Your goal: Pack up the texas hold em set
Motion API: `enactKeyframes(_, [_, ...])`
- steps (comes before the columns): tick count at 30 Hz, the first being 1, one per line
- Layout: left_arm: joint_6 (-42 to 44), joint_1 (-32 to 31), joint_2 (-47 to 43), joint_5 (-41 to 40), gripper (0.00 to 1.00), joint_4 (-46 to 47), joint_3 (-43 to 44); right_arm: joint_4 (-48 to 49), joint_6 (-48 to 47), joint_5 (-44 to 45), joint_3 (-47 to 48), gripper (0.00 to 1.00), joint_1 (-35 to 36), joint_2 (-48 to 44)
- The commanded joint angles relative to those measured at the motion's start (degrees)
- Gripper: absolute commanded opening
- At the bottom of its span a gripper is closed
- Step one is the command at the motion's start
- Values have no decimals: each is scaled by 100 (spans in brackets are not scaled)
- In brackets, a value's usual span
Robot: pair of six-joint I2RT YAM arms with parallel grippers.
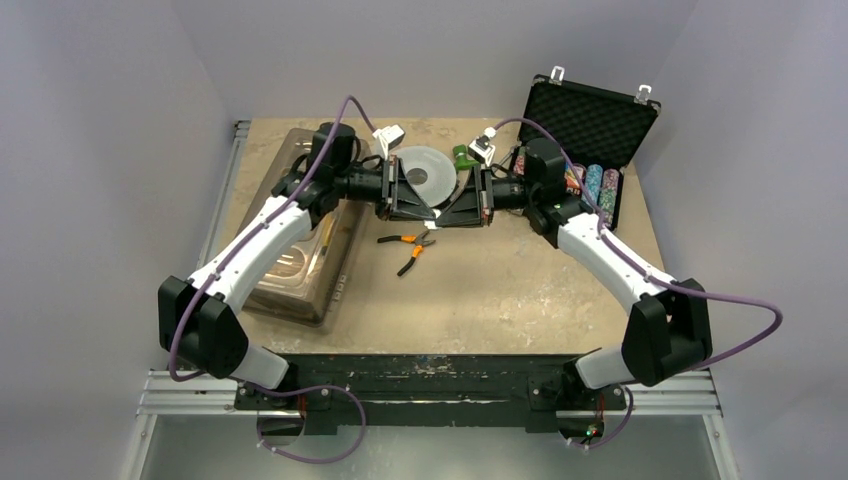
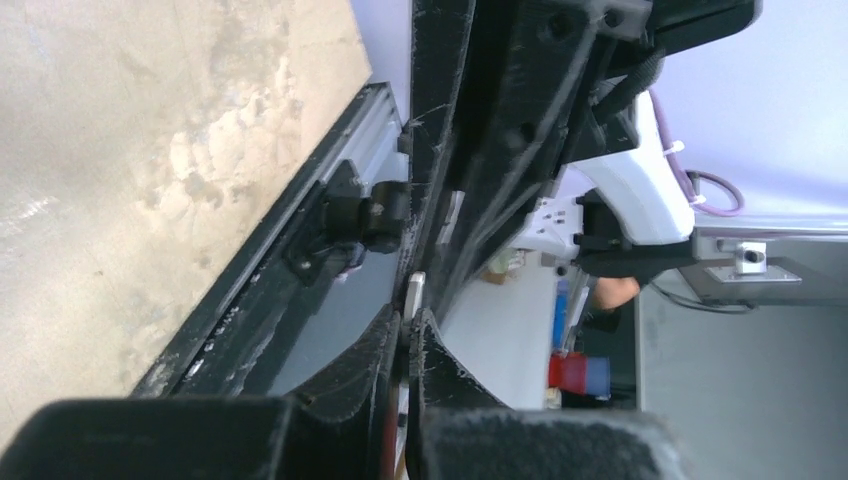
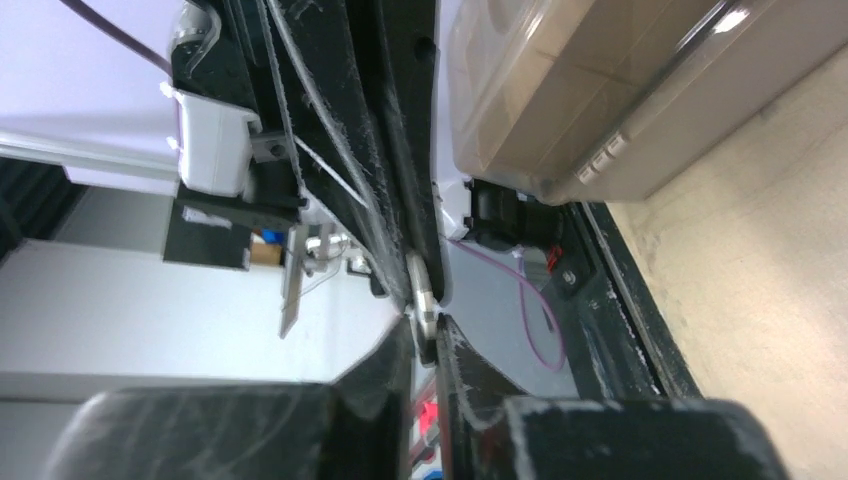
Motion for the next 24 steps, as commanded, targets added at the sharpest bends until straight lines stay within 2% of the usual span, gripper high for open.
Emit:
enactKeyframes(1, [-30,17,-74,-47,0,213,-34,839,385,-194,-106,0,46,-53])
enactKeyframes(3, [17,15,-85,-142,0,81,8,865,376,-251,-172,0,42,-74])
enactKeyframes(4, [103,23,-96,-248,7,-101,60,831,336,-251,-187,0,27,-76])
enactKeyframes(7, [624,42,-181,-825,39,-943,381,310,-75,-163,-180,0,-86,-79])
enactKeyframes(10, [1476,55,-150,-1589,53,-2075,913,-936,-813,258,44,0,-352,8])
enactKeyframes(12, [1897,54,-99,-2178,60,-2810,1246,-2562,-1560,944,389,0,-671,206])
enactKeyframes(14, [2165,57,-95,-2479,62,-3261,1413,-3973,-2188,2042,784,0,-974,480])
enactKeyframes(16, [2276,56,-164,-2605,63,-3342,1382,-4762,-2447,2936,1006,0,-1313,752])
enactKeyframes(21, [2609,54,-262,-2661,64,-3333,1236,-5568,-2029,4280,1054,0,-2415,1240])
enactKeyframes(24, [3062,49,-40,-2843,64,-3836,1576,-5535,-1472,4788,994,0,-3142,1249])
